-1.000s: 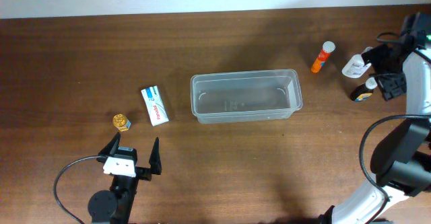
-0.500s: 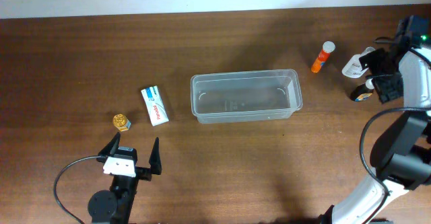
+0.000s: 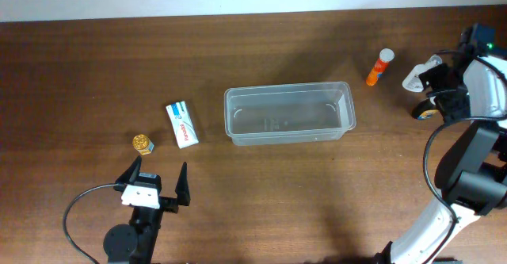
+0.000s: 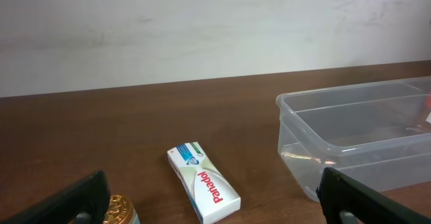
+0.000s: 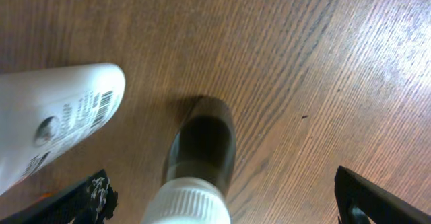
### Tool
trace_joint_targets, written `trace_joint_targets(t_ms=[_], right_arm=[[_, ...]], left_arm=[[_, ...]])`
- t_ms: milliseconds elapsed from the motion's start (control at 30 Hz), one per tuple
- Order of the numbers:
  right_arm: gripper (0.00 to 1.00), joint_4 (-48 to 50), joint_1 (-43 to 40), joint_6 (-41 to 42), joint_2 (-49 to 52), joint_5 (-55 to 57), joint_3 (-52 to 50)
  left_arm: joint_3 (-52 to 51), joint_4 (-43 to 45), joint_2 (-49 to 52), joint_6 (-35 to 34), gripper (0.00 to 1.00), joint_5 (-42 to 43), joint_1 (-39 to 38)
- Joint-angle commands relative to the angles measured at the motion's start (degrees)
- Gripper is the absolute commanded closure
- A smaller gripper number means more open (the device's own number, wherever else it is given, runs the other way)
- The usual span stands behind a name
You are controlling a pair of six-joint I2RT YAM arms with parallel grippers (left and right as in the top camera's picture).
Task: Pack container
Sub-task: 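Lower the right gripper over the dark bottle's white cap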
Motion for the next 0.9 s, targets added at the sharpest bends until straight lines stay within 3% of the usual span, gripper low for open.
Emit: trace_joint_targets(t_ms=[0,400,867], right_arm=[[0.02,-0.1,0.1,0.3,2.0,1.9,0.9],[0.00,0.7,0.1,0.3,3.2,1.9,0.9],[0.14,1.6,0.1,0.3,4.0,2.0,0.9]], left_arm=[[0.0,-0.4,-0.5,0.8,0.00,1.0,0.4],[0.0,-0.4,-0.5,0.8,0.01,1.0,0.4],[0.0,-0.4,-0.5,0.8,0.01,1.0,0.4]])
